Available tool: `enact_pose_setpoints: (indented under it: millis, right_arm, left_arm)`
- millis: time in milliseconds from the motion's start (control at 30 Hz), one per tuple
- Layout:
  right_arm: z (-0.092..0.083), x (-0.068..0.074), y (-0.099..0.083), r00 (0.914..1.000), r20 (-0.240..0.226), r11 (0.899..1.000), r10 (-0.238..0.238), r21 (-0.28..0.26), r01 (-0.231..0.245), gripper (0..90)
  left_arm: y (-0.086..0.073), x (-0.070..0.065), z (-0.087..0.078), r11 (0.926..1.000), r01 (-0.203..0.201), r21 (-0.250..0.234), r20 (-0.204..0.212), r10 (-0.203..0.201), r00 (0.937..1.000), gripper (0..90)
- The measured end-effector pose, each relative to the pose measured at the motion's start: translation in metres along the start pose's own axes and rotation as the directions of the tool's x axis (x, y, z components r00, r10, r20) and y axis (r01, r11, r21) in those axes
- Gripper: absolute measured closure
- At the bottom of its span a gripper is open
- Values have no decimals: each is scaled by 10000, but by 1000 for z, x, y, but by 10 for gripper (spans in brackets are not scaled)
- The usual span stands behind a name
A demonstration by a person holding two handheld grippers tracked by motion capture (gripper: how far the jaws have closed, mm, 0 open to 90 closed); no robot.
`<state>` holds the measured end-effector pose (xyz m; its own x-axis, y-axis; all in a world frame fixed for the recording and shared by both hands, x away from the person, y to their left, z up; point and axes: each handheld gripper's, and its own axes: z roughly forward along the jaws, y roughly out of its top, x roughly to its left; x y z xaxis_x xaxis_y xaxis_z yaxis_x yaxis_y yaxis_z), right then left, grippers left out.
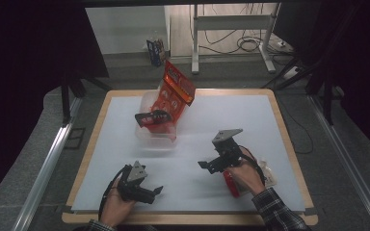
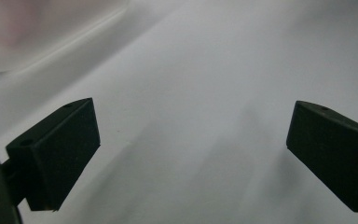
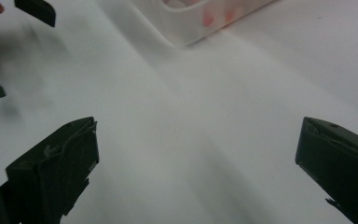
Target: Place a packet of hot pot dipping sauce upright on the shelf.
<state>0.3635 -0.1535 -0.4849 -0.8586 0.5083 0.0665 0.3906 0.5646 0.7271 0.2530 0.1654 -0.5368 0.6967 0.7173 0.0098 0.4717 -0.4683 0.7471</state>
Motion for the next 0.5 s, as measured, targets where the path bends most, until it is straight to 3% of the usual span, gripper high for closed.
enact_pose_setpoints:
  millis: [300,500]
  right_arm:
    - [-12,1,-17,9995,313,9998,52,211,-58,2]
    - [-22,-4,-29,9976,479,9975,508,471,-530,4]
  left_arm:
    - [0,-2,2,9997,-194,164,-74,196,9998,24]
    - [0,-2,2,9996,-216,195,-99,218,9997,24]
